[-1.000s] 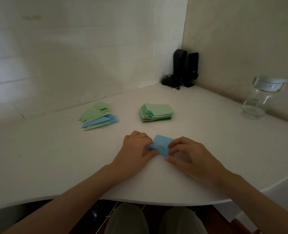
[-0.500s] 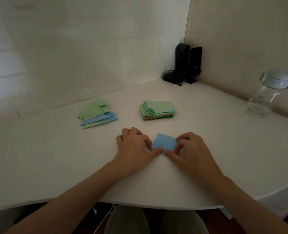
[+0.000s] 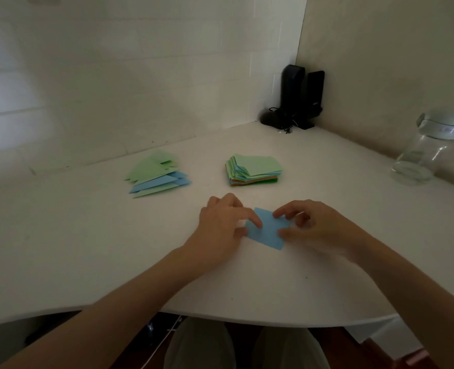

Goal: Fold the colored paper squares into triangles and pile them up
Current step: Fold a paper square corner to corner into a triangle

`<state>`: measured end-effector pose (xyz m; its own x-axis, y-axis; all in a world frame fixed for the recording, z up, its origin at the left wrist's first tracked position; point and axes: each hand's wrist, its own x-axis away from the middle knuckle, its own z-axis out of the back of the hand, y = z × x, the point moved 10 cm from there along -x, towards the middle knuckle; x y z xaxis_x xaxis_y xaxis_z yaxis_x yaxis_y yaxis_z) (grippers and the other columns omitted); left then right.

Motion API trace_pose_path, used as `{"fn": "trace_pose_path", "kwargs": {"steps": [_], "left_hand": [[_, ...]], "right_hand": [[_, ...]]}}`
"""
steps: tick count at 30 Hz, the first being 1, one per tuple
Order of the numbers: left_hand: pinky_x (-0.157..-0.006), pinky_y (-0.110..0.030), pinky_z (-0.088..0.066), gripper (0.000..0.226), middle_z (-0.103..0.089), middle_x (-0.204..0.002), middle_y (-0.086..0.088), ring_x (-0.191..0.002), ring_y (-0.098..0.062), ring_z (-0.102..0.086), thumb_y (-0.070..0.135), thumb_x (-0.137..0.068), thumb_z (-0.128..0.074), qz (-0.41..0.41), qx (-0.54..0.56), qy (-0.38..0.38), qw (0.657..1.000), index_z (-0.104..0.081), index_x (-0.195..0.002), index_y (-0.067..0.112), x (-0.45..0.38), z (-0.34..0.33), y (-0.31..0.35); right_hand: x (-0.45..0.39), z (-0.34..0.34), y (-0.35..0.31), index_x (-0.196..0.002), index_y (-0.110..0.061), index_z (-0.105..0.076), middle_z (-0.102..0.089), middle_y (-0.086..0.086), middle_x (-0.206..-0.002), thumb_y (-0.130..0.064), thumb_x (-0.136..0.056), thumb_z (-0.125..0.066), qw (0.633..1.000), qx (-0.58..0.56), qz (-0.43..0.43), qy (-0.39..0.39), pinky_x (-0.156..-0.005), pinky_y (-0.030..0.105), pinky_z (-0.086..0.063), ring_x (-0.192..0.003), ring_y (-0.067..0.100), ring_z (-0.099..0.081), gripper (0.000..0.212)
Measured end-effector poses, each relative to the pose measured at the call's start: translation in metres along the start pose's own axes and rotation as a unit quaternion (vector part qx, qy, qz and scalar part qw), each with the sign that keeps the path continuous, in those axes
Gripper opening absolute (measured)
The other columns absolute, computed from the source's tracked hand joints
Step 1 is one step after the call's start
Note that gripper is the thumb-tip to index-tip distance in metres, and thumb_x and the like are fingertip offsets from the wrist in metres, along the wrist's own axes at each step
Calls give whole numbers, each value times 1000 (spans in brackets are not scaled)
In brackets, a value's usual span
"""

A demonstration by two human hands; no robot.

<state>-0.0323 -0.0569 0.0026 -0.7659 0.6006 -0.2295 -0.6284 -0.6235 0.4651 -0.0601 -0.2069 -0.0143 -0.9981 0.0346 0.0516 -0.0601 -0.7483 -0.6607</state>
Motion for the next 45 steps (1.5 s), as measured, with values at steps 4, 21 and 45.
{"fn": "trace_pose_path", "kwargs": {"steps": [4, 21, 45], "left_hand": [[-78, -23, -35, 45, -55, -101, 0, -91, -17, -46, -4, -91, -45, -61, 17, -26, 998, -72, -102, 30, 3, -10, 9], [-91, -31, -26, 59, -62, -113, 14, -110, -6, -45, 71, -80, -26, -95, -122, 18, 988, -64, -89, 26, 13, -4, 22], [-88, -27, -16, 17, -39, -126, 21, -120, -8, -28, 52, -86, -55, 99, -49, 41, 993, -55, -88, 35, 15, -4, -22]], "right_hand": [[-4, 5, -5, -113, -35, -61, -56, -4, -113, 6, -83, -40, 999, 39, 19, -23, -78, 20, -42, -90, 14, -56, 55], [10, -4, -33, -93, -23, -71, -54, -9, -110, -42, -84, -64, 974, 140, 160, 75, -89, 39, -41, -100, 10, -46, 22], [12, 4, 0, -84, -33, -57, -52, -13, -86, -37, -70, -78, 993, 40, 36, 109, -68, 1, -34, -78, -3, -50, 25]]}}
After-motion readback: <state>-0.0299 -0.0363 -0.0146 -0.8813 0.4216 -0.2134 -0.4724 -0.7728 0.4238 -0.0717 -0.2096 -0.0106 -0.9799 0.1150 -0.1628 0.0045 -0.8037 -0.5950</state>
